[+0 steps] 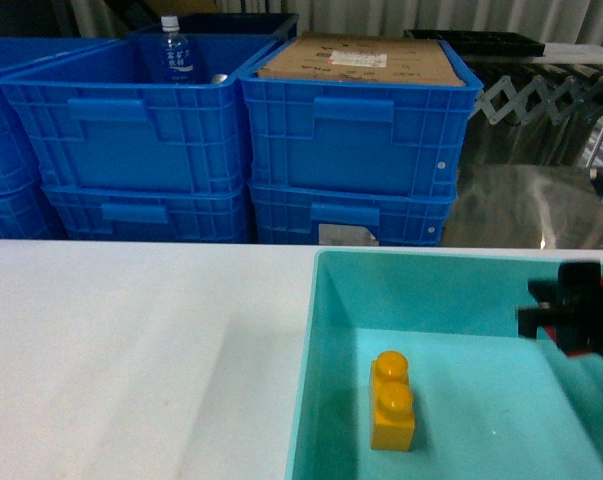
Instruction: Pick red block from blue box to shelf
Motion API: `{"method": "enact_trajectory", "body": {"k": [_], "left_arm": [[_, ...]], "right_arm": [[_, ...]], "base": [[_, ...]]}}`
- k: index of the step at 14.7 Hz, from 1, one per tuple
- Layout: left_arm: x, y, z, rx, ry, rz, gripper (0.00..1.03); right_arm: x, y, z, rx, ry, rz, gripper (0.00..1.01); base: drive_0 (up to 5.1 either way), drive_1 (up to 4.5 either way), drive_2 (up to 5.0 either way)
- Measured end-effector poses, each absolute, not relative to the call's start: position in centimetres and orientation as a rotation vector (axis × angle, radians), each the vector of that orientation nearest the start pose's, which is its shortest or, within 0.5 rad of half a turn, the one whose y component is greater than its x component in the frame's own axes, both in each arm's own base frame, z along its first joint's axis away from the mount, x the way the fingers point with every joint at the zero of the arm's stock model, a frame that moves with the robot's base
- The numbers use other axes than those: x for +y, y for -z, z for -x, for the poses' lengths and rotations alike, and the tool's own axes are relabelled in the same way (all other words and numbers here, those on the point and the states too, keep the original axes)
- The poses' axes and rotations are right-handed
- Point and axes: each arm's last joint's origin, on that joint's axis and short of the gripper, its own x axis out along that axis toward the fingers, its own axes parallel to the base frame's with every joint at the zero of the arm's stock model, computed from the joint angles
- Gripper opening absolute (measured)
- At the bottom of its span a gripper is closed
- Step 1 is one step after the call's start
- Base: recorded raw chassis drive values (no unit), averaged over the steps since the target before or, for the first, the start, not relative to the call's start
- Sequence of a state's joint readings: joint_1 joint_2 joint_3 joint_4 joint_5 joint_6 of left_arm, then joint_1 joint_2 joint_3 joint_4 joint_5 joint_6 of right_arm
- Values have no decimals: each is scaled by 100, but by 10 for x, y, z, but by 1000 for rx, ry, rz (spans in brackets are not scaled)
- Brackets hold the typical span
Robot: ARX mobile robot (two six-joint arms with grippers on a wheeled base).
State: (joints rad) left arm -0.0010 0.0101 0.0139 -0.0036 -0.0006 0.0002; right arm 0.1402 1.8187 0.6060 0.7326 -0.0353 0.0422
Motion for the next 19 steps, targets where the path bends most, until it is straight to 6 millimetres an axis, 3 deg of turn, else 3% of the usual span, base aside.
{"method": "enact_trajectory", "body": {"k": [2,5,8,10,12,16,19], "left_arm": [[0,-167,-97,-1,0,0,98],[0,-167,-97,-1,0,0,98],[0,-167,-97,-1,0,0,98],[0,-167,-97,-1,0,0,98],[0,-167,-97,0,0,0,98],[0,-167,-97,-1,0,0,98],[0,-167,-97,-1,0,0,98]], "right_arm": [[36,-135,-316,470,-183,-32,28],[15,-160,-297,445,-161,-57,28],[-6,-194,-278,168,-40,3,28],[-14,-204,-260,9,64,23,28],[-16,-203,-234,-80,115,21,28],[-37,-175,-192,-35,183,-20,28],[-30,-179,-166,-60,144,-22,28]], "base": [[0,0,0],[0,0,0],[0,0,0],[0,0,0],[0,0,0],[0,0,0],[0,0,0]]}}
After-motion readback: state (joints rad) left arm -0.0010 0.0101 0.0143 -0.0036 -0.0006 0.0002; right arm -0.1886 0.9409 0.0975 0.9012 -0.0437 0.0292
